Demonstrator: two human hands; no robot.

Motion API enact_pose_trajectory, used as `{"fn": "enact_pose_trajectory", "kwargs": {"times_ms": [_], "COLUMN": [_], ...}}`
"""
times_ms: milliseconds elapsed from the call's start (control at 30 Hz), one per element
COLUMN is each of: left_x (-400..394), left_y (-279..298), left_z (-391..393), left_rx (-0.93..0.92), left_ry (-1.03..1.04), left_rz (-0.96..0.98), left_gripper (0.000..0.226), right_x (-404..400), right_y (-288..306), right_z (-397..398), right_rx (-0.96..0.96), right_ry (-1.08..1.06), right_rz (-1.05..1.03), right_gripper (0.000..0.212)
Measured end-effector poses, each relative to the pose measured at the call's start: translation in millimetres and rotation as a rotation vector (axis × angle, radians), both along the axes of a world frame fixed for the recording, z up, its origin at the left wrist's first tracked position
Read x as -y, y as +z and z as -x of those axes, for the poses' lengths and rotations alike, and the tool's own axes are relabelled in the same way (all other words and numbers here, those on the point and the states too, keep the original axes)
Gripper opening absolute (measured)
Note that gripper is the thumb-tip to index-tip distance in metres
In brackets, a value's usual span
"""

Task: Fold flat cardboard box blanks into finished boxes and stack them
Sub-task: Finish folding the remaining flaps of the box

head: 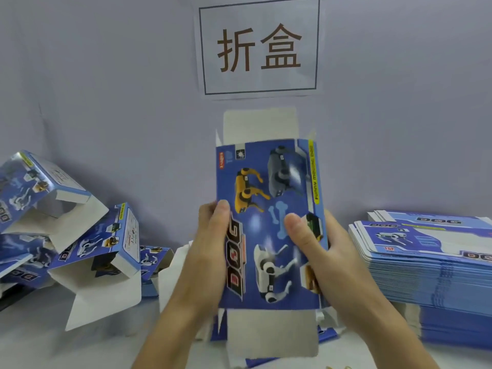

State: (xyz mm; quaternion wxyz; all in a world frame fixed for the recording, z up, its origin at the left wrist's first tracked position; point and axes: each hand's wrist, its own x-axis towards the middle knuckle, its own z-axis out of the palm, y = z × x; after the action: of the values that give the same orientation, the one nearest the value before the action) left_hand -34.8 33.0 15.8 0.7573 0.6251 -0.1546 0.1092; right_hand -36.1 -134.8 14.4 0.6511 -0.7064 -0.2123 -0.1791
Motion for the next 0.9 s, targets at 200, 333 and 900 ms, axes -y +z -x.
{"fn": "enact_pose_trajectory", "kwargs": {"times_ms": [200,333,900], "left_x": [-25.3,-16.9,14.5], "left_y": [12.8,5.9,-3.1], "left_z": [-2.5,-3.0,-12.7], "left_rx": [0.149,0.303,0.219], "left_ry": [0.079,0.126,-0.028], "left_rz": [0.147,-0.035,-0.004], "left_gripper": [0.077,0.073,0.027], "right_x": [-6.3,-1.2,6.8], "right_y": [-12.1,-11.5,-13.5], "right_z": [-2.1,-3.0,-7.4], "right_rx": [0.030,0.045,0.108], "right_ry": [0.092,0.061,0.096], "right_rz": [0.196,0.163,-0.317], "right_gripper": [0.054,0.102,0.057]}}
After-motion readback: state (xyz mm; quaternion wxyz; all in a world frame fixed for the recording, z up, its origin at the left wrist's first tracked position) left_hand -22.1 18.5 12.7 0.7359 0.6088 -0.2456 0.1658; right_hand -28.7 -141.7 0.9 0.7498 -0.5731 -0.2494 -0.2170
